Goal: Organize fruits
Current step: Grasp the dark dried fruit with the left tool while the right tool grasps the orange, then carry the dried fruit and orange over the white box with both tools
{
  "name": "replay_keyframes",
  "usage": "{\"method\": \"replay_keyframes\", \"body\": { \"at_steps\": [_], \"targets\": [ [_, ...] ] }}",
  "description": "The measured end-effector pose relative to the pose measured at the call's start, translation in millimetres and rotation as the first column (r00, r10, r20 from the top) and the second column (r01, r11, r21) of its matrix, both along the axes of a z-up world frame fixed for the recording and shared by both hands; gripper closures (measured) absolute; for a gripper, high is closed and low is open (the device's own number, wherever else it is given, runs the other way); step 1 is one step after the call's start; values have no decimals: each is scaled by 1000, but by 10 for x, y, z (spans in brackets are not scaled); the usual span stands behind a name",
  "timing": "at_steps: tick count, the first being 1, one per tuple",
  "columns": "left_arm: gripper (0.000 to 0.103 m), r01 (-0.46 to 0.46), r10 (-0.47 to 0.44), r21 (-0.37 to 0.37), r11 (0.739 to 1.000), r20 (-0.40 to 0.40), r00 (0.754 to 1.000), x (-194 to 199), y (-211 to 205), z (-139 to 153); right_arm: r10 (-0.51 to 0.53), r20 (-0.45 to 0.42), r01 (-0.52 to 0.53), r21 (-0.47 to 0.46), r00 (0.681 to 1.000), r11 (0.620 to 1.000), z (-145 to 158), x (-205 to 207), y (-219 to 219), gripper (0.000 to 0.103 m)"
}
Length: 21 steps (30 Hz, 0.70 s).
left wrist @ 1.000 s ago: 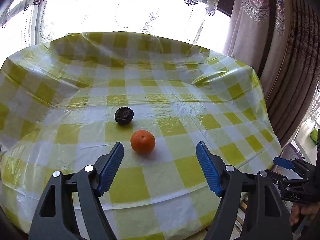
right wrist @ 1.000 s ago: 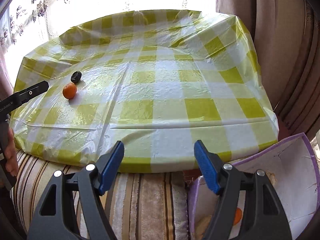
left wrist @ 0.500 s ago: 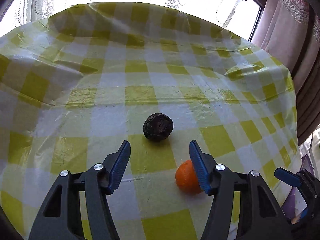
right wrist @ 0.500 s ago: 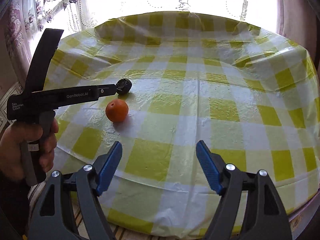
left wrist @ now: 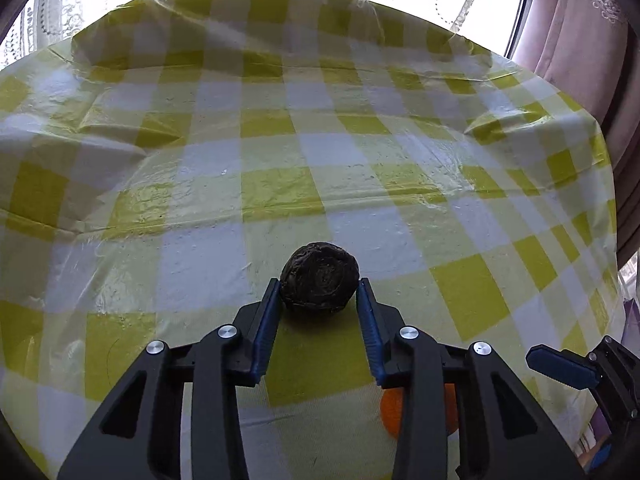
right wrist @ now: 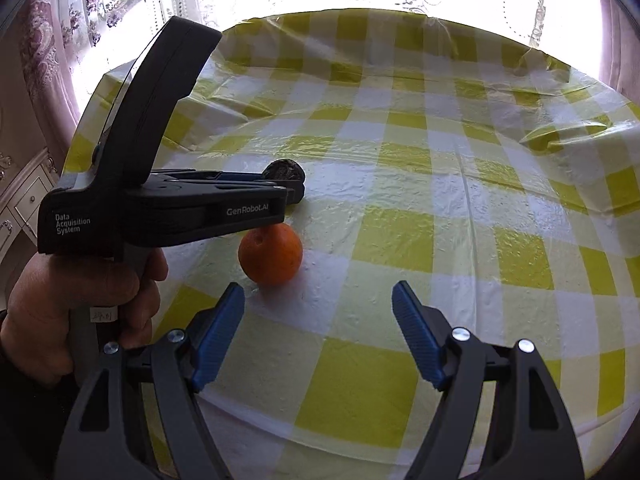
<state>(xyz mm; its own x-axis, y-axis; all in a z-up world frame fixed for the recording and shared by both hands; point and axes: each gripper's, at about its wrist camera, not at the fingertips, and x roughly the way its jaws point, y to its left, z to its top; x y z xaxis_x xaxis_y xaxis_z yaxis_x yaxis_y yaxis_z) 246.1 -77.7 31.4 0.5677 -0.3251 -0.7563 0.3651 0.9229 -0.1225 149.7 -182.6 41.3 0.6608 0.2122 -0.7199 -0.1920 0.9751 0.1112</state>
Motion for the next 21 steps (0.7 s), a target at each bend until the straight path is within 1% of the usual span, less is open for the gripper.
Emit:
{"method": "replay_keyframes", "body": {
  "at_steps": [6,10,12,13,15,17,18,21],
  "targets": [
    [68,-94,94,-53,994,-11,996,-20,306,13,30,1,-30,1,1000,1000,-33,169,189,26],
    [68,-137,139,-77,988,11,990,-106,468,69,38,-6,-38,-12,999,999,-70,251,282,29],
    [68,-148,150,-90,985,20,988,-144,521,93,40,-23,-40,-14,999,999,-103,293,301,42],
    [68,-148,151,-97,984,24,988,-168,541,102,40,-30,-41,-11,999,999,-114,315,300,44],
    [68,-152,157,-107,983,31,987,-214,574,104,33,-43,-33,-7,999,999,-129,349,284,54],
    [68,-159,164,-113,981,32,986,-256,599,97,42,-52,-42,10,998,999,-149,375,273,60],
    [68,-161,166,-117,980,32,986,-275,609,96,45,-50,-44,8,998,999,-149,374,277,61],
    [68,-166,172,-122,979,38,984,-358,638,92,44,-45,-44,-7,998,999,-146,344,291,62]
  ]
}}
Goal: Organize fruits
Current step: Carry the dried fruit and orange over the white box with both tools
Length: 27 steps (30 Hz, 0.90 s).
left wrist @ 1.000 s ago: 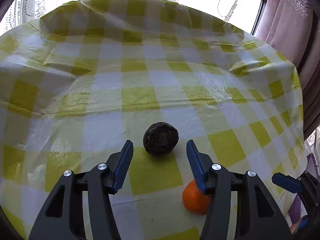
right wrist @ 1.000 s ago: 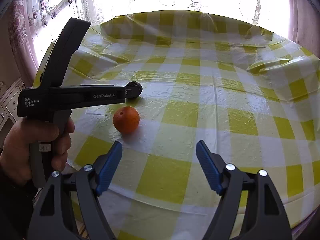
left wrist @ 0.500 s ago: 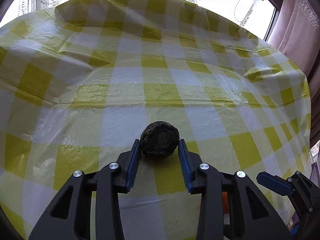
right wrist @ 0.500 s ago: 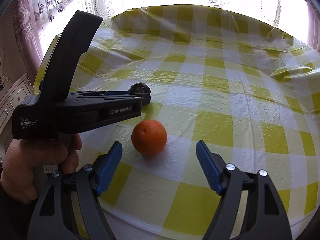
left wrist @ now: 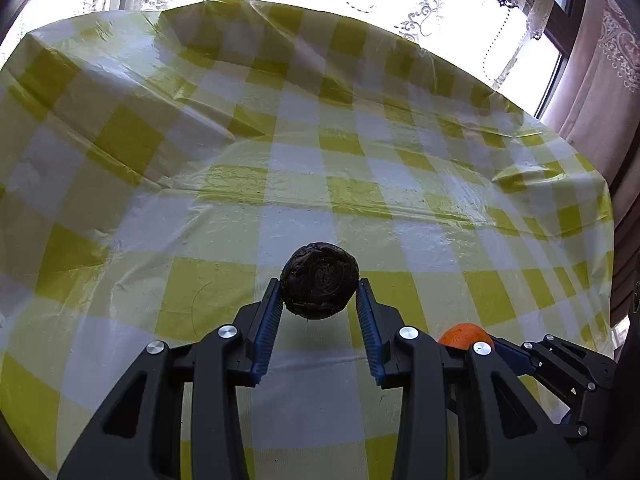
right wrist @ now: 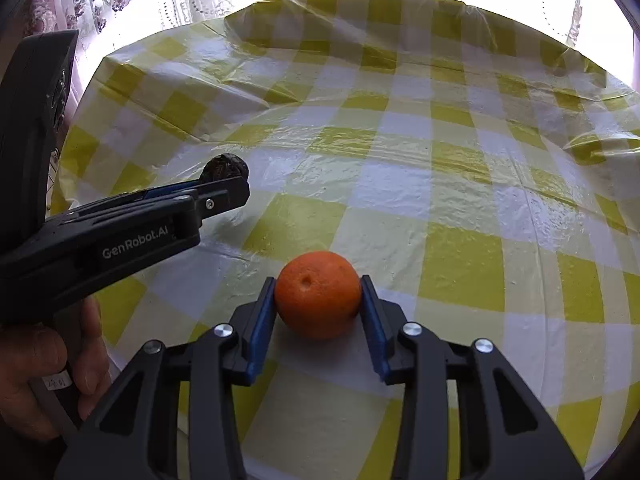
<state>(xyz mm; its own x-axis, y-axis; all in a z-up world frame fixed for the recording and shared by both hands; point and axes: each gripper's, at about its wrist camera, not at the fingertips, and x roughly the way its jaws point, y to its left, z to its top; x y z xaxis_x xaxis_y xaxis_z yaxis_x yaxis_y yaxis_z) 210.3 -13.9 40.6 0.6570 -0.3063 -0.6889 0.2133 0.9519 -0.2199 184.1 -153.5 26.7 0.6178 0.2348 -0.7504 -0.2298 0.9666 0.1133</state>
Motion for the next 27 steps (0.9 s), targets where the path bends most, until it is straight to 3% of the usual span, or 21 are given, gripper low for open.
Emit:
{"method": "replay_keyframes", "body": {
  "at_steps": [27],
  "targets": [
    [68,122,-123,8,992,34,992,-1151,-535,-14,-143,8,143,-23,990,989,33,-1123,-616,63]
  ]
}}
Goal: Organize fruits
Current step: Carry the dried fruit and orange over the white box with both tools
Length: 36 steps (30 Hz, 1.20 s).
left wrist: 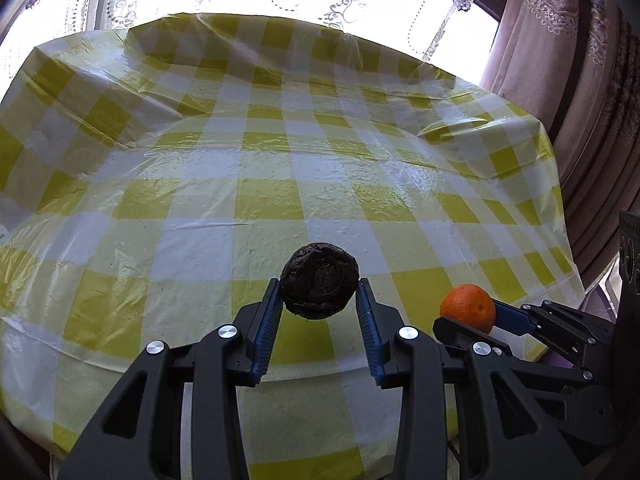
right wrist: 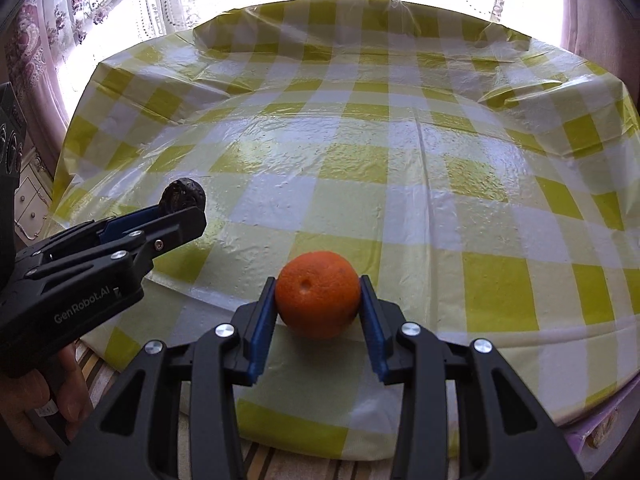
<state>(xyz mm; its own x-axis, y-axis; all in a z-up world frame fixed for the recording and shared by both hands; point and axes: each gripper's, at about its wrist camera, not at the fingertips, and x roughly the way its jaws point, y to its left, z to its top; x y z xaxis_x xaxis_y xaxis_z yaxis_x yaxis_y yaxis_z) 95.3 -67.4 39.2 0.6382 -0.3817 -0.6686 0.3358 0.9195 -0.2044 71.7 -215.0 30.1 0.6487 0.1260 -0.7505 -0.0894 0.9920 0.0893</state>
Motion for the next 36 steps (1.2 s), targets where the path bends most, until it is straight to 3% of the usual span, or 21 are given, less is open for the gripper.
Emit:
{"method": "replay_keyframes", "body": {
  "at_steps": [22,36],
  "targets": [
    [68,195,-198,99,976,18,980,-709,-866,45,-167,28,167,-7,986,986,106,-901,-865,63],
    [68,346,-350,137,928,6,937,-1123,-1448,5,-282,42,282,-6,959,959,213,-1445,-1440,63]
  ]
}}
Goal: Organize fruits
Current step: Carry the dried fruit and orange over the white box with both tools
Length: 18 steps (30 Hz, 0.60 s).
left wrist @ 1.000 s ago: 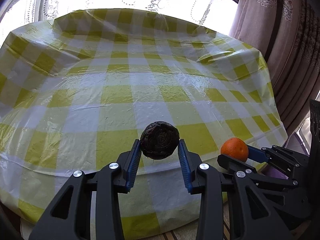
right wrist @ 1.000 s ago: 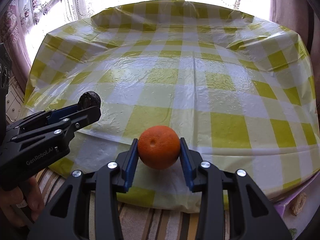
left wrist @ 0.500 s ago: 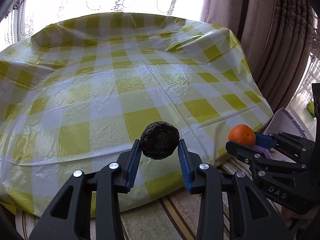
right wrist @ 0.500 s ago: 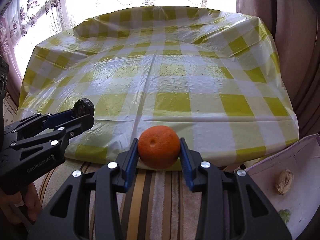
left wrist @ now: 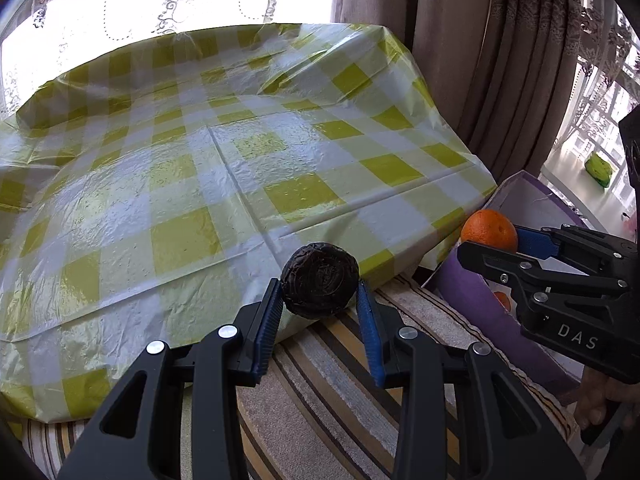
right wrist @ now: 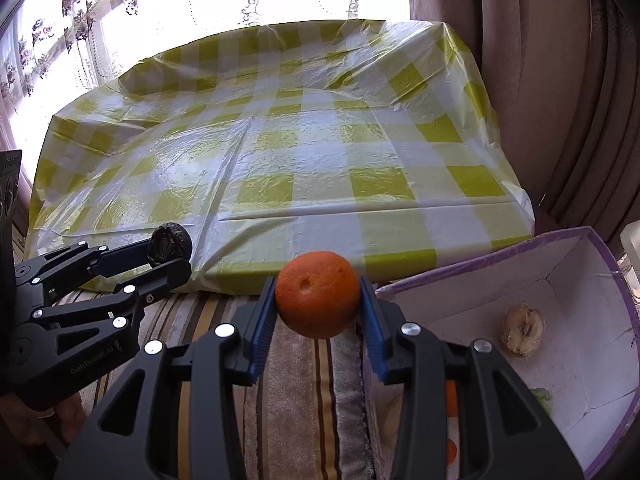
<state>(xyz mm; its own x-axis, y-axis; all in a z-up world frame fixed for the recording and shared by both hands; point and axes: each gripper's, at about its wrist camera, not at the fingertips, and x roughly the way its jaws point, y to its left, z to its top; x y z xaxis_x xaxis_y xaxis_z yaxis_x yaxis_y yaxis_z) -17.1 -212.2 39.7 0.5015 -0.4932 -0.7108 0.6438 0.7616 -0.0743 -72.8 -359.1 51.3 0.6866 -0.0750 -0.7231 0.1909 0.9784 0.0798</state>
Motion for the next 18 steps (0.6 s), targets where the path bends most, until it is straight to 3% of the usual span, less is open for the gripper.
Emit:
{"method": "replay_keyframes", "body": {
  "at_steps": [8,18],
  "targets": [
    [68,129,-129,14,992,2,992,-282,-421,-39,-137,-11,137,-6,991,991,-52,-360,-570,63],
    [68,235,-235,31,972,7,972,-514,-853,-52,-299,-52,298,-32,953,954,-244,-797,-1203,63]
  ]
}}
